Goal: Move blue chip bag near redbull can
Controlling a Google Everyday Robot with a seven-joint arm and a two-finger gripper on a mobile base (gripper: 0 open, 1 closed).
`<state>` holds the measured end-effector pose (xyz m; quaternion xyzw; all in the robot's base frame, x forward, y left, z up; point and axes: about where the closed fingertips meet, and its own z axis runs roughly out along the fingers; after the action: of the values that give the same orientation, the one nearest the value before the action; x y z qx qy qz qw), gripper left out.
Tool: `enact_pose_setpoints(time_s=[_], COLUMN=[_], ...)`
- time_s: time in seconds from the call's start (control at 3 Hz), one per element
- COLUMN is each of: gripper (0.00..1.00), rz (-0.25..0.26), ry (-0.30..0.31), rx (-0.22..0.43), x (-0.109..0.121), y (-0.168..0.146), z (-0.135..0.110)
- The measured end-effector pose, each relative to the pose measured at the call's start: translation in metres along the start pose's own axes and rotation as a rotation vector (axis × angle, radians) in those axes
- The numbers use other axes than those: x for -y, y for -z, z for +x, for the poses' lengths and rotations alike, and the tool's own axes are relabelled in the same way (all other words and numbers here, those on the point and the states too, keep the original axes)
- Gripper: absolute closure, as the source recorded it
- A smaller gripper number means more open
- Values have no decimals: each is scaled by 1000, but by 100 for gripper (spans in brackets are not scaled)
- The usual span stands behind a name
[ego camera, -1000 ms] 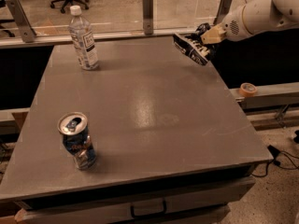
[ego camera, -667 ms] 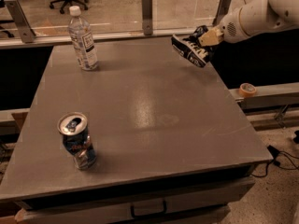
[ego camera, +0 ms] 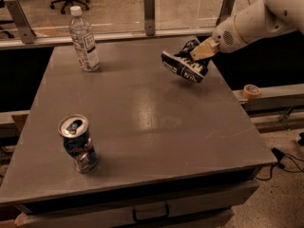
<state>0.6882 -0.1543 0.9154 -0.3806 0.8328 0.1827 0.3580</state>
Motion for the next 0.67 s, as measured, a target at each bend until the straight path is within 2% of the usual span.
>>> enact_pose_setpoints(time_s=[0.33, 0.67], gripper=[100, 100], rz=[-90, -90], ry=[-7, -7], rx=[-69, -70], x=[-37, -37], y=[7, 6], z=[9, 9])
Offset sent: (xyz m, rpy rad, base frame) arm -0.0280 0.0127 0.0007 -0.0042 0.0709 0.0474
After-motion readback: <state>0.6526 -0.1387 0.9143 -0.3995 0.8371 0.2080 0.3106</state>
